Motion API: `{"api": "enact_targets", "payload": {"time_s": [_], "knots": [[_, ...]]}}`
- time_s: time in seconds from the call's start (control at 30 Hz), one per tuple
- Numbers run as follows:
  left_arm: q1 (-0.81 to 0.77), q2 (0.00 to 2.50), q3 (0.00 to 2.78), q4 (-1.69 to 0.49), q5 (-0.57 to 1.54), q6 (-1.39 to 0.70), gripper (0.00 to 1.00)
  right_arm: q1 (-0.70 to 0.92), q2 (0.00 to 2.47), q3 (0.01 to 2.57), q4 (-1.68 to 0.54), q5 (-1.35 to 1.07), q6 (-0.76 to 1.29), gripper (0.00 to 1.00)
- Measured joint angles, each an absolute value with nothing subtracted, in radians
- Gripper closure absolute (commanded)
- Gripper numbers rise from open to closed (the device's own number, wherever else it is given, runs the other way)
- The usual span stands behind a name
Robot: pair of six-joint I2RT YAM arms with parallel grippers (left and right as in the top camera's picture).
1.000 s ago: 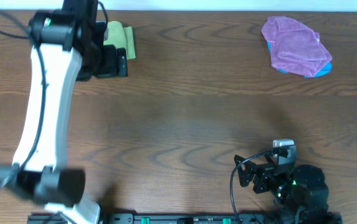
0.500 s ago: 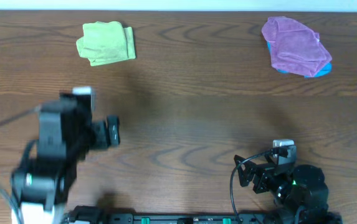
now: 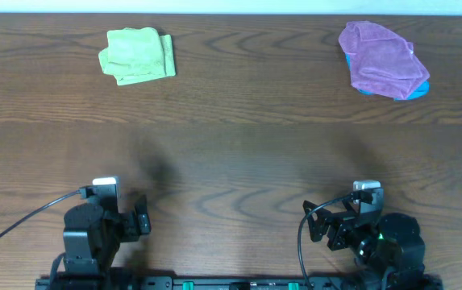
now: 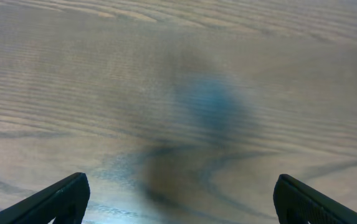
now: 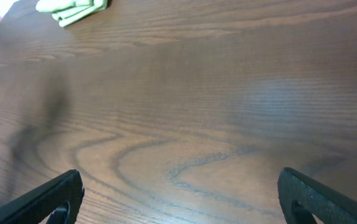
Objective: Fold the cloth
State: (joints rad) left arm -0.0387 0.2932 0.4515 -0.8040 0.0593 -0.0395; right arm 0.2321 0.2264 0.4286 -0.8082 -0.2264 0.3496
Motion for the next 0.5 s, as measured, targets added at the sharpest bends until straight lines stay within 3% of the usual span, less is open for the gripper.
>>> {"api": "enact_targets", "payload": {"time_s": [0.5], "knots": [[-0.035,0.117,0.308,-0.807,0.052,0.022,0.05,0.232,0.226,0.429,-0.809,-0.227,0.35,0.01]]}}
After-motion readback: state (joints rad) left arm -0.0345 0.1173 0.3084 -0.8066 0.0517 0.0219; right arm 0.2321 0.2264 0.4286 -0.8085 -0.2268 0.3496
